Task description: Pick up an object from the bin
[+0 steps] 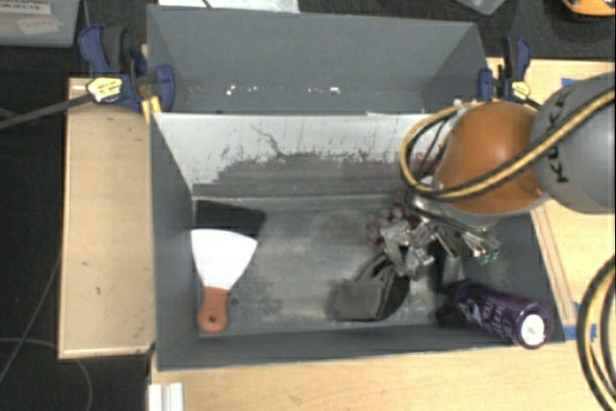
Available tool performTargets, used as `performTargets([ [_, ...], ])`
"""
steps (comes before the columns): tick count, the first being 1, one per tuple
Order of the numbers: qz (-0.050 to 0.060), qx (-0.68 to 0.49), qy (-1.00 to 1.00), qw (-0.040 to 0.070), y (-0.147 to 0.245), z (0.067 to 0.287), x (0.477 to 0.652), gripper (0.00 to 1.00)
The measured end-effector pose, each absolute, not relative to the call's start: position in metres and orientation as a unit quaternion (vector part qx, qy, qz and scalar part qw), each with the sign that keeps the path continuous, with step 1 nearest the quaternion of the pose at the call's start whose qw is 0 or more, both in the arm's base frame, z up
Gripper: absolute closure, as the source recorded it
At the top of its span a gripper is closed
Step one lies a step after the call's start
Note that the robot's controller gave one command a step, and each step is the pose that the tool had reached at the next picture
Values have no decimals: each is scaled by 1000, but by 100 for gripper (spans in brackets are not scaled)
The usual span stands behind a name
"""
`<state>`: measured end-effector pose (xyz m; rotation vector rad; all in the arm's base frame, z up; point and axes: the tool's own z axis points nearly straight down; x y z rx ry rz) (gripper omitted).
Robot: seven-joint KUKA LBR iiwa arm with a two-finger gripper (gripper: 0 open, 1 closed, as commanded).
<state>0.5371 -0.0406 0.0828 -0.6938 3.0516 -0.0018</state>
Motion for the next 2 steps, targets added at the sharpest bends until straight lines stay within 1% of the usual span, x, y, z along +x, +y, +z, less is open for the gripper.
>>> performTargets([
  [2, 0, -221, 975, 8, -40, 101, 538, 100],
])
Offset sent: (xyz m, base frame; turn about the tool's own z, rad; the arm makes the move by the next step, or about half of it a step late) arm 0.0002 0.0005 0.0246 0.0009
